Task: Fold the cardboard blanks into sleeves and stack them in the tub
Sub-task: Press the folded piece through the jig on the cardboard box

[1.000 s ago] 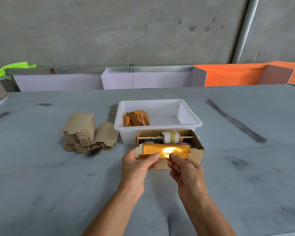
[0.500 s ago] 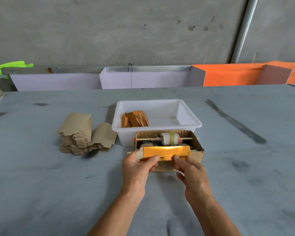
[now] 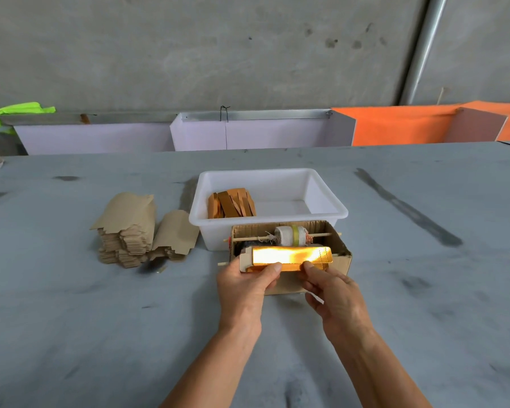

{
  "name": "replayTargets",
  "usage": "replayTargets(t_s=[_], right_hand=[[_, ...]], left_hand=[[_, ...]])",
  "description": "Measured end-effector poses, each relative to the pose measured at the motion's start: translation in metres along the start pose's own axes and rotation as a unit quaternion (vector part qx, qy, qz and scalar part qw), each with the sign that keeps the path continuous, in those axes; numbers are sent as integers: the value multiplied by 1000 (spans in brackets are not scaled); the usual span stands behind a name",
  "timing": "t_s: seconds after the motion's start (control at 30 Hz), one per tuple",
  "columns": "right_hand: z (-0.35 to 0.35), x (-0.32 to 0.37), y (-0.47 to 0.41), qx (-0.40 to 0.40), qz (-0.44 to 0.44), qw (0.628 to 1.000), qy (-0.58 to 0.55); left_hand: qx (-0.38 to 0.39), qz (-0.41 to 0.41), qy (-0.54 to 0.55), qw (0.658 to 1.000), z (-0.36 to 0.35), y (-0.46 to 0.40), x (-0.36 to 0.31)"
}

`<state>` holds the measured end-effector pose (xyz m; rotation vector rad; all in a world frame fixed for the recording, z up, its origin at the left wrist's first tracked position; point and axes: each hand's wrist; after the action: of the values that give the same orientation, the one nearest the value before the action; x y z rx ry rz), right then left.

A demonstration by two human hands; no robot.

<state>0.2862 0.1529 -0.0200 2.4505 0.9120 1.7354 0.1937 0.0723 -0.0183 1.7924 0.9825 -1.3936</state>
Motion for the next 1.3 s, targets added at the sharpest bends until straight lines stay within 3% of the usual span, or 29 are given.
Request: replayTargets(t_s=[0.3,0.43,0.6,0.7,0.77,0.97,1.07,1.3], right_hand=[[-13,1,6,-18,0,1000,-23],[-21,3,8,-6,7,1000,6],[-18,18,6,16,130,982,135],[-9,35,-7,-50,260,928,261],[-8,45,-18,-70,297,875,377],[-20,46,-46,-46,265,715,645],[-25,44,-50,-47,243,691,680],[-33,48,-54,-45,187,684,704]], left_hand=[[5,46,109,993,-1,-3,1],[11,29,103,994,1,-5,-3],[-40,-6,119,992,6,-8,-11],[-77,-4,132,988,10,-16,-15],[-96,3,137,986,12,-21,-15],[-108,10,148,983,11,-24,-11],[-108,13,152,982,13,-25,-11],[-106,17,146,983,13,-25,-13]])
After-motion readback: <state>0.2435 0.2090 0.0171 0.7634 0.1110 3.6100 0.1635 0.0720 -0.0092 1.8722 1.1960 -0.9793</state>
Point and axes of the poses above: each hand's wrist, its own y-axis away from the middle knuckle, its own z-axis out of the back of the hand, x = y × z, and after that the axes turned 6 degrees about -y, right-handed
